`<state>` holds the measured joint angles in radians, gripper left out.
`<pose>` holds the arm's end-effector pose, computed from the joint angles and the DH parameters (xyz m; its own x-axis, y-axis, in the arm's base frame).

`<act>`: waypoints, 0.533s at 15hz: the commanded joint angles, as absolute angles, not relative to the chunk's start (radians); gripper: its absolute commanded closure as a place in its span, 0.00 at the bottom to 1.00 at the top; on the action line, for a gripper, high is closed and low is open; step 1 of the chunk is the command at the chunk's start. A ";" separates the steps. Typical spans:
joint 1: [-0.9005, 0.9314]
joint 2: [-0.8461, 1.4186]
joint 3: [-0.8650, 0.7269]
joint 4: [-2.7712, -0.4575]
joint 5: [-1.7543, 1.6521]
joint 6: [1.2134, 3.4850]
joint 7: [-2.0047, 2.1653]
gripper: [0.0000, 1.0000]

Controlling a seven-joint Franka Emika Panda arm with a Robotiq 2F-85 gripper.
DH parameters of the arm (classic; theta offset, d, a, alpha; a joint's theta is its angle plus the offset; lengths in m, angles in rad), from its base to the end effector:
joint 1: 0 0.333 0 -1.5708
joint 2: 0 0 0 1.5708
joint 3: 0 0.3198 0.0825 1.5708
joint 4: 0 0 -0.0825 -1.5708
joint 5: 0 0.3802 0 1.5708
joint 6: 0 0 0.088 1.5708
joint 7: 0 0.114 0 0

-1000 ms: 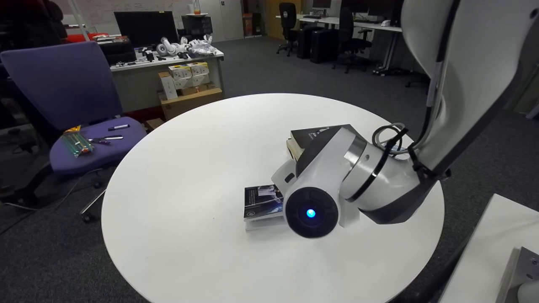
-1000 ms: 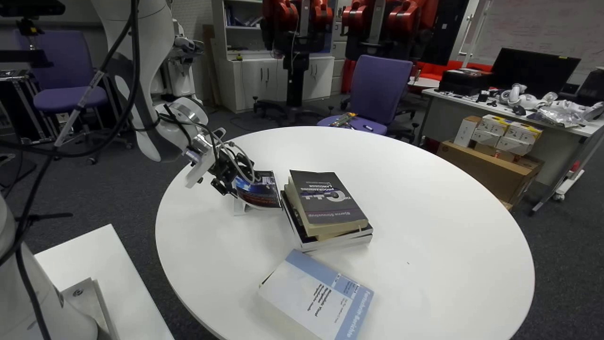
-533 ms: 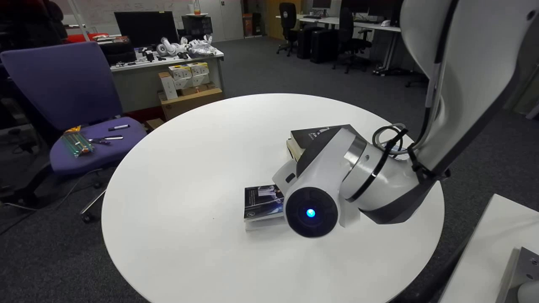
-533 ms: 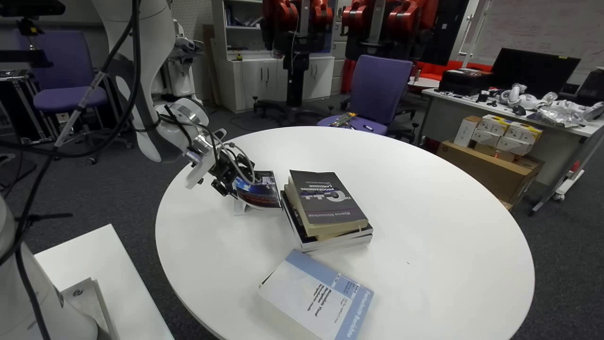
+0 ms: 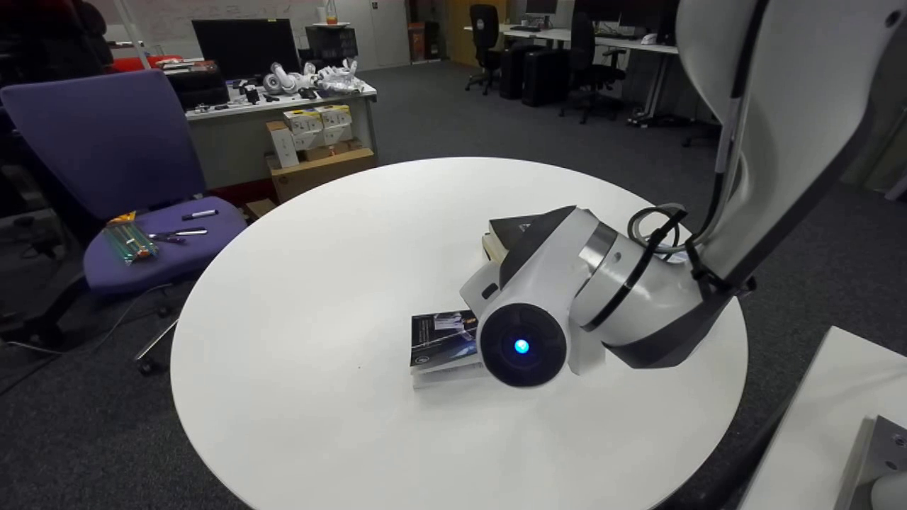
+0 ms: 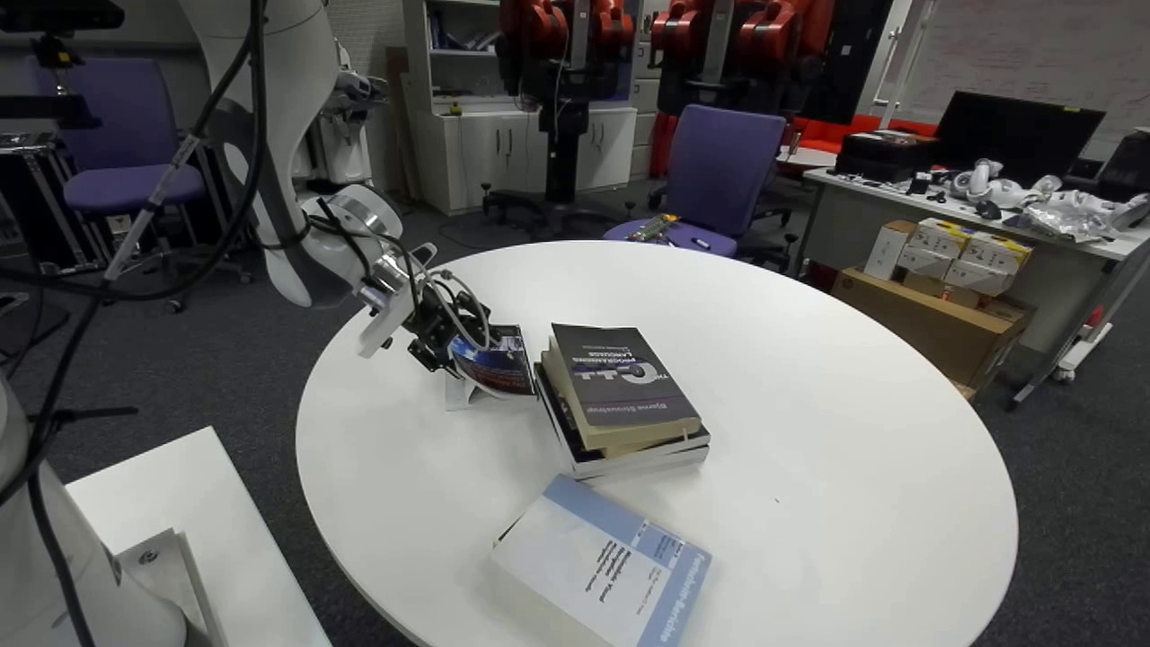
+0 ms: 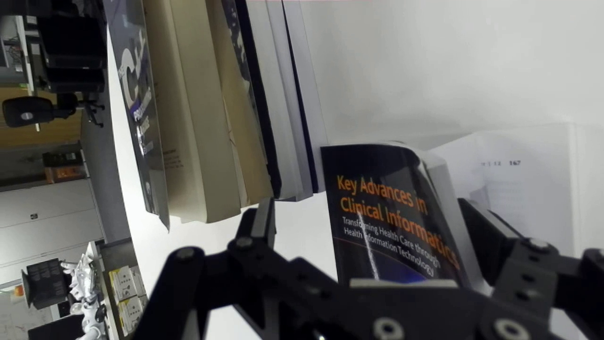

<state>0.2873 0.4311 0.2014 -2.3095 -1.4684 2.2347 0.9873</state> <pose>0.4416 0.2028 0.1428 0.7449 0.6664 -0.0332 0.4594 -0.4762 0.7498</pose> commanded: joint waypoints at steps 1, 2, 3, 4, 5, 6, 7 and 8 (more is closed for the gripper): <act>0.271 0.384 0.217 -2.312 -1.457 2.211 0.963 0.00; 0.271 0.382 0.217 -2.311 -1.456 2.211 0.962 0.00; 0.271 0.382 0.217 -2.308 -1.454 2.211 0.961 0.00; 0.271 0.385 0.217 -2.305 -1.455 2.210 0.960 0.00; 0.271 0.387 0.217 -2.302 -1.454 2.210 0.958 0.00; 0.272 0.387 0.217 -2.300 -1.454 2.208 0.957 0.00; 0.273 0.383 0.218 -2.299 -1.452 2.207 0.953 0.00; 0.274 0.378 0.219 -2.298 -1.450 2.204 0.951 0.00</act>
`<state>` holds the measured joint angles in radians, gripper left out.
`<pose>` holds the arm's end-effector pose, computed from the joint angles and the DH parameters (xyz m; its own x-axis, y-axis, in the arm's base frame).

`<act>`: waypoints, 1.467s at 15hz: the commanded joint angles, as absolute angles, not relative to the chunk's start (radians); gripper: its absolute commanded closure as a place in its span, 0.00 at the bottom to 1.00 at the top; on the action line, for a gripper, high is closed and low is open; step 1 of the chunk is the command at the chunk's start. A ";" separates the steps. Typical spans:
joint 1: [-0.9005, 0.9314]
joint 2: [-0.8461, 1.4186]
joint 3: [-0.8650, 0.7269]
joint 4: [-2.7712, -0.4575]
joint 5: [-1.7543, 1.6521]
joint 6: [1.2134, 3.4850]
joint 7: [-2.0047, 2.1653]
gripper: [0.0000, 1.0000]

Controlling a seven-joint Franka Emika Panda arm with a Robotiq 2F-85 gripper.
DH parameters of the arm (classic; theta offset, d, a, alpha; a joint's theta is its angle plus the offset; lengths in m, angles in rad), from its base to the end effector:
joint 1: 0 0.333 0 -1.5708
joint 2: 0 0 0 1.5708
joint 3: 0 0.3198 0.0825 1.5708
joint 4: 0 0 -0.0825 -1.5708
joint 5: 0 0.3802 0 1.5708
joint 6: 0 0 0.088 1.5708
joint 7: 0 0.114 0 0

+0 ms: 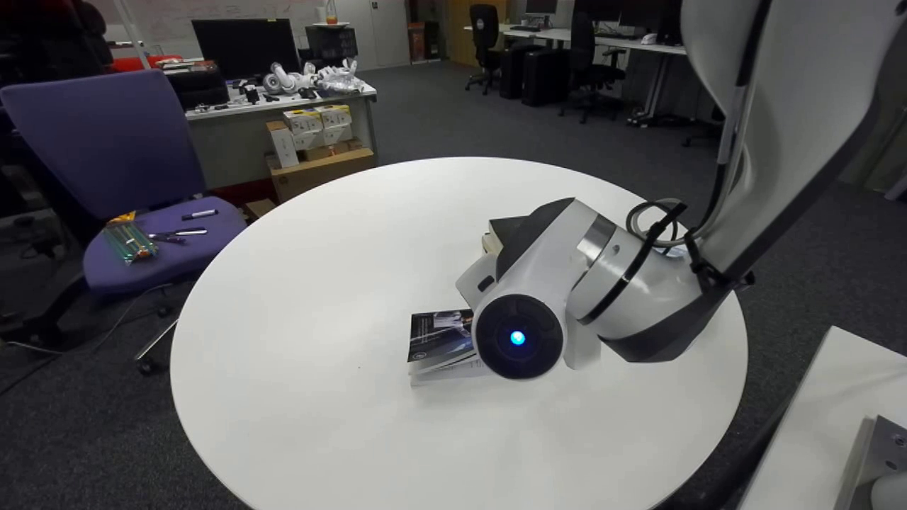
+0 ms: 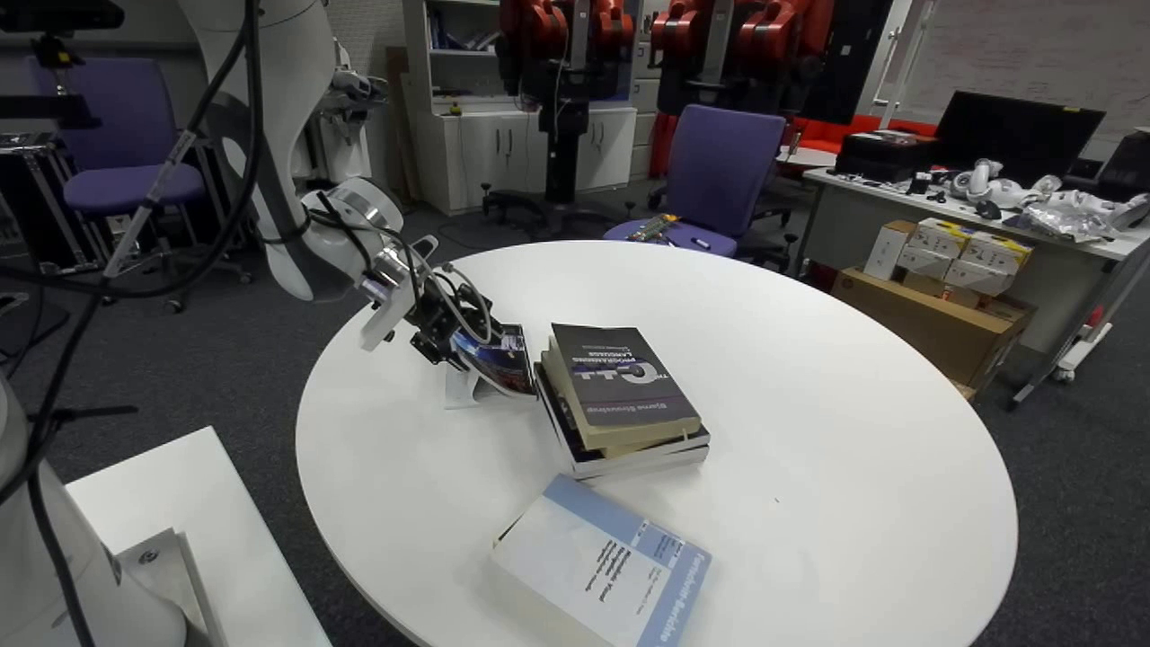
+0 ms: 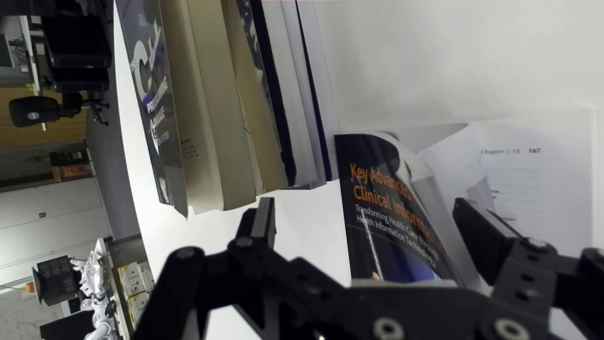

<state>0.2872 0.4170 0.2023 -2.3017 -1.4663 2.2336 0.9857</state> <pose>0.4471 0.2051 0.1518 0.7462 0.6656 -0.0143 0.4444 -0.4819 0.7552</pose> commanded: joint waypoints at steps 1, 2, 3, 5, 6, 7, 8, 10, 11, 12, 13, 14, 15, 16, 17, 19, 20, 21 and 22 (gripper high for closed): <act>0.274 0.375 0.219 -2.297 -1.449 2.204 0.950 0.00; 0.274 0.373 0.220 -2.295 -1.449 2.204 0.950 0.00; 0.275 0.371 0.220 -2.293 -1.449 2.202 0.949 0.00; 0.278 0.366 0.222 -2.289 -1.449 2.199 0.948 0.00; 0.278 0.365 0.222 -2.288 -1.449 2.199 0.948 0.00; 0.279 0.366 0.223 -2.285 -1.448 2.199 0.948 0.00; 0.279 0.369 0.223 -2.282 -1.449 2.199 0.949 0.00; 0.279 0.378 0.224 -2.278 -1.450 2.202 0.951 0.00; 0.278 0.384 0.224 -2.277 -1.450 2.204 0.952 0.00; 0.277 0.391 0.223 -2.276 -1.450 2.207 0.953 0.00; 0.275 0.401 0.222 -2.275 -1.450 2.211 0.955 0.00; 0.272 0.409 0.220 -2.274 -1.450 2.215 0.957 0.00; 0.269 0.418 0.218 -2.273 -1.452 2.219 0.961 0.00; 0.267 0.426 0.216 -2.272 -1.454 2.223 0.963 0.00; 0.265 0.434 0.214 -2.271 -1.456 2.225 0.965 0.00; 0.263 0.454 0.212 -2.267 -1.465 2.234 0.975 0.00; 0.264 0.468 0.210 -2.260 -1.475 2.236 0.986 0.00; 0.264 0.479 0.209 -2.255 -1.480 2.238 0.990 0.00; 0.264 0.491 0.208 -2.248 -1.485 2.239 0.997 0.00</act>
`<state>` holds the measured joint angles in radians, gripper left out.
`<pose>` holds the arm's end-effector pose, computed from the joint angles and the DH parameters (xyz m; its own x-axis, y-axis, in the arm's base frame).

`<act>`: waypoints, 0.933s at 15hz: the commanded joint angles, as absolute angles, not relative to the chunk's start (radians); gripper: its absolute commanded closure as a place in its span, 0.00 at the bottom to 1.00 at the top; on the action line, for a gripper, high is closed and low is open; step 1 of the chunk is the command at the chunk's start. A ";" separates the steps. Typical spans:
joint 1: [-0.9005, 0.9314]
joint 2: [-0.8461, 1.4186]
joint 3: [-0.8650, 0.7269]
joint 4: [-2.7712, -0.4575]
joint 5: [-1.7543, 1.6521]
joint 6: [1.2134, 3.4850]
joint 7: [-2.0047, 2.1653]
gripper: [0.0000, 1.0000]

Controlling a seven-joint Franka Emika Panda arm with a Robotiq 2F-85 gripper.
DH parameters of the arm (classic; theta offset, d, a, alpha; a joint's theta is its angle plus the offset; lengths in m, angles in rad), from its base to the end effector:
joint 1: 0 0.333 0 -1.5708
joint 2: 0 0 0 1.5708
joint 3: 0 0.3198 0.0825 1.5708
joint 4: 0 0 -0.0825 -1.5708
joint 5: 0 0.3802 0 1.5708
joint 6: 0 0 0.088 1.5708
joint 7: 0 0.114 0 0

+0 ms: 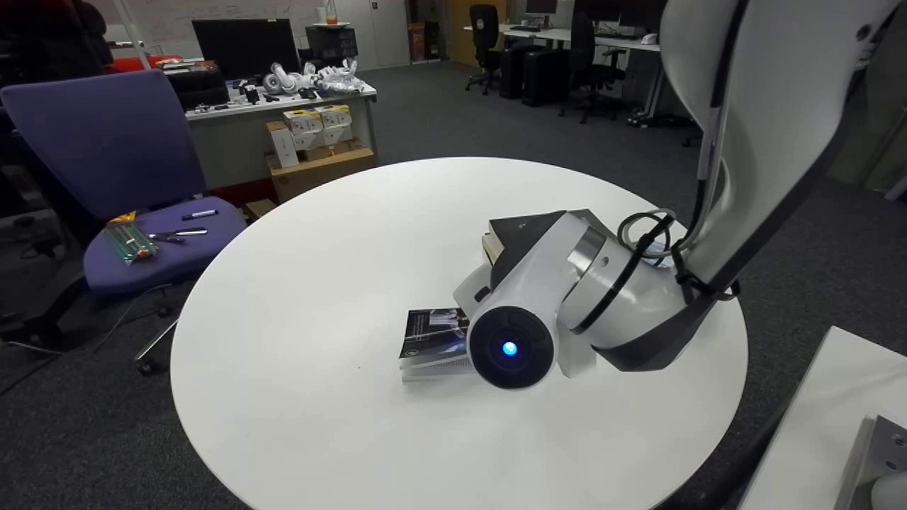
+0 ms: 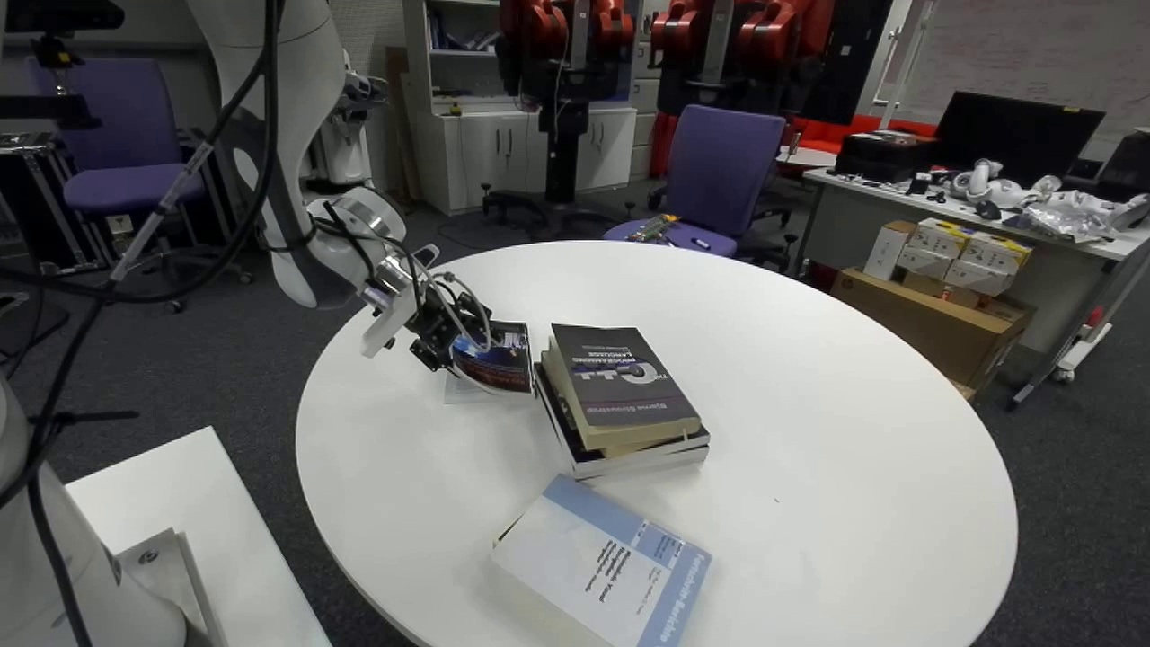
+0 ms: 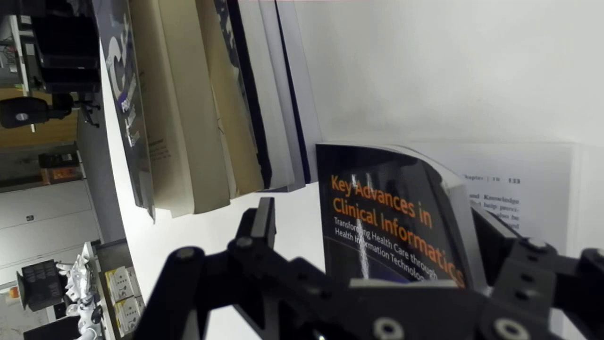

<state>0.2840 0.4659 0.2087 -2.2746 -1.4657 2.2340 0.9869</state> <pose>0.4485 0.2091 0.1358 0.7463 0.6649 -0.0301 0.4613 -0.4840 0.7436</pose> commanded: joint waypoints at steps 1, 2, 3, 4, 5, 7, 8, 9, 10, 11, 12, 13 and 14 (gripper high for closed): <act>0.264 0.498 0.206 -2.242 -1.489 2.240 1.003 0.00; 0.265 0.505 0.206 -2.235 -1.491 2.241 1.007 0.00; 0.265 0.511 0.205 -2.227 -1.492 2.241 1.012 0.00; 0.266 0.515 0.205 -2.220 -1.494 2.241 1.019 0.00; 0.267 0.519 0.204 -2.213 -1.498 2.241 1.030 0.00; 0.272 0.525 0.202 -2.196 -1.514 2.236 1.067 0.00; 0.272 0.530 0.201 -2.185 -1.518 2.235 1.082 0.00; 0.271 0.534 0.200 -2.174 -1.521 2.234 1.093 0.00; 0.270 0.536 0.198 -2.168 -1.522 2.233 1.100 0.00; 0.269 0.539 0.197 -2.162 -1.524 2.233 1.106 0.00; 0.270 0.543 0.196 -2.157 -1.525 2.231 1.108 0.00; 0.272 0.546 0.194 -2.153 -1.528 2.228 1.111 0.00; 0.274 0.549 0.193 -2.151 -1.532 2.224 1.115 0.00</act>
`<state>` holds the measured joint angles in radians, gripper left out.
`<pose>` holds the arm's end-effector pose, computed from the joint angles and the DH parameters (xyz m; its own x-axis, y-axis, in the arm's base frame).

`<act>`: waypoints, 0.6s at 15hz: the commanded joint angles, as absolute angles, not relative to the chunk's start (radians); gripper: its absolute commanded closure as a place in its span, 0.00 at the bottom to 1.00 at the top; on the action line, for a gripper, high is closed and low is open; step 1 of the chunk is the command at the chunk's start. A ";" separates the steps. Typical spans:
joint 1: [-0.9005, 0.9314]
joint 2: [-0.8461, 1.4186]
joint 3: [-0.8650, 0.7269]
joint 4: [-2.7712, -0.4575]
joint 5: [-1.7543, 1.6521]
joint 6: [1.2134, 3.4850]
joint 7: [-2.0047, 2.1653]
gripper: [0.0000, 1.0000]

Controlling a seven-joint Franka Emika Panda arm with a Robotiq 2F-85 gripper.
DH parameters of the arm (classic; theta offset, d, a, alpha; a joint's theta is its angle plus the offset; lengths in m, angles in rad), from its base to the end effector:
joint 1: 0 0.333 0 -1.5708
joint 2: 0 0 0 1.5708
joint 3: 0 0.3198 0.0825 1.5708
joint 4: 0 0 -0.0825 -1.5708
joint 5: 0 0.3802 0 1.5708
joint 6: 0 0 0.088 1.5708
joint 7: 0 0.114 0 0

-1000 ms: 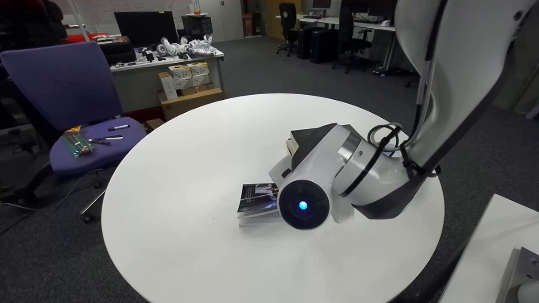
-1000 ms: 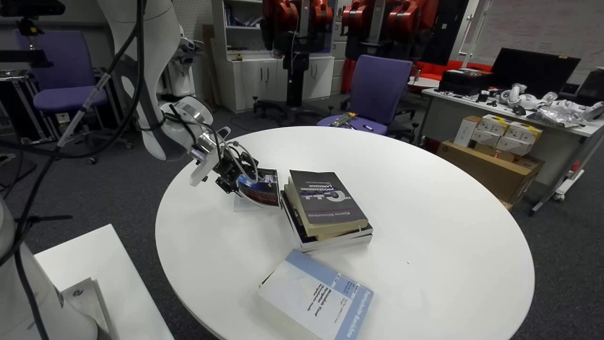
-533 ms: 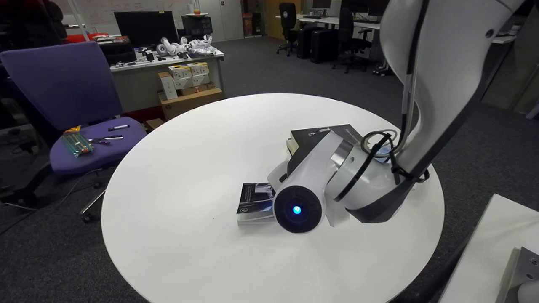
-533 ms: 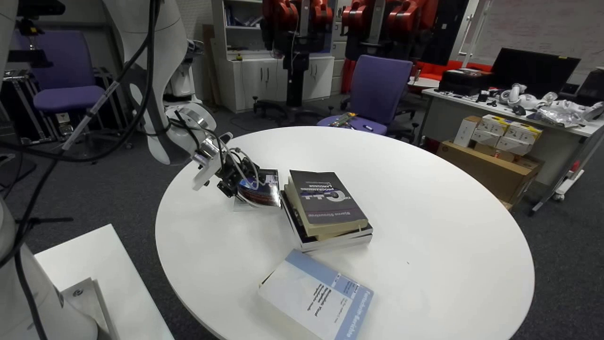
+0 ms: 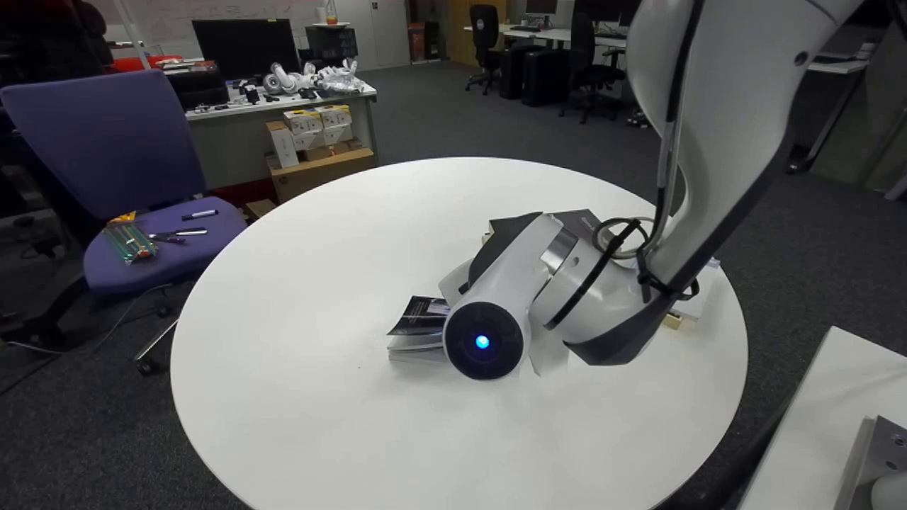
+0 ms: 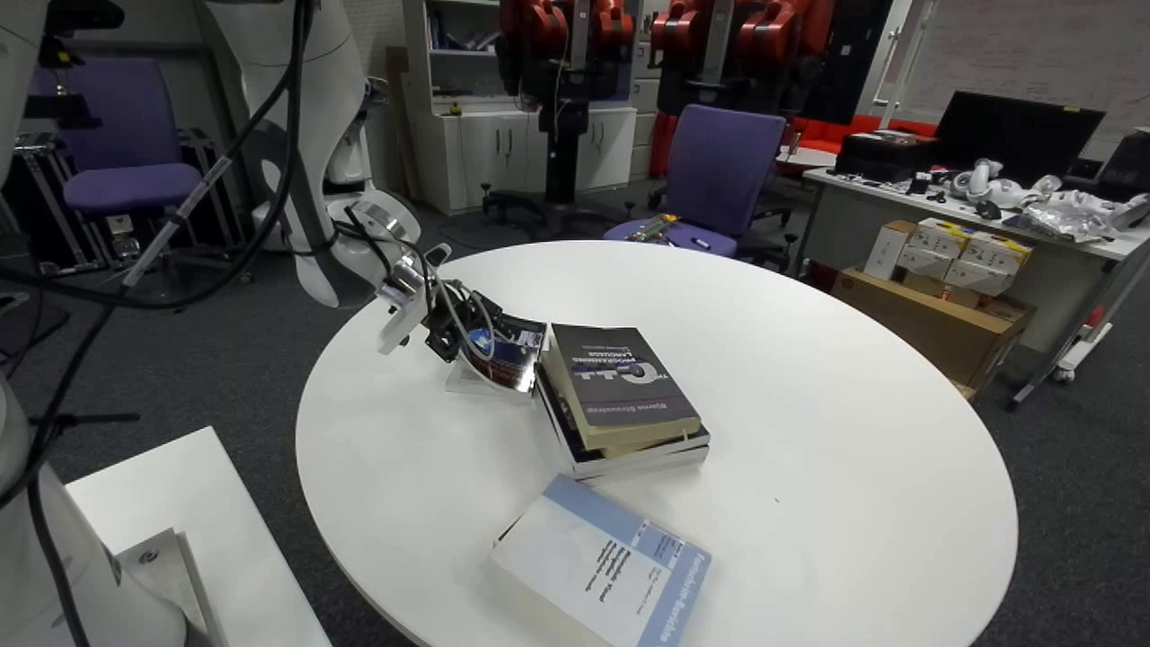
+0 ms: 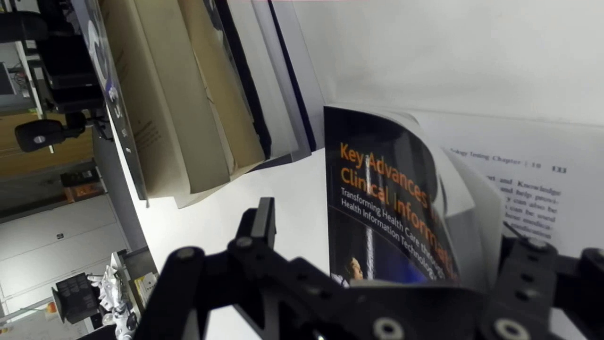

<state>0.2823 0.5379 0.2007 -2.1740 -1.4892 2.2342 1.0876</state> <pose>0.4783 0.2178 0.1281 0.7855 0.6144 0.0747 0.3649 -0.5573 0.7458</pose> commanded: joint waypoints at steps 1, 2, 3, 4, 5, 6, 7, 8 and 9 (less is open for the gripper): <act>0.273 0.551 0.193 -2.150 -1.533 2.225 1.115 0.00; 0.272 0.551 0.193 -2.149 -1.536 2.225 1.118 0.00; 0.270 0.550 0.193 -2.151 -1.540 2.228 1.120 0.18; 0.268 0.549 0.193 -2.153 -1.540 2.232 1.115 0.26; 0.268 0.547 0.193 -2.155 -1.542 2.231 1.117 0.32; 0.267 0.545 0.193 -2.158 -1.544 2.233 1.117 0.42; 0.268 0.542 0.194 -2.161 -1.545 2.235 1.118 0.49; 0.268 0.539 0.194 -2.163 -1.547 2.237 1.118 0.57; 0.267 0.535 0.195 -2.167 -1.548 2.240 1.119 0.64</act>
<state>0.2871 0.5466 0.2023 -2.1648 -1.5063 2.2383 1.0951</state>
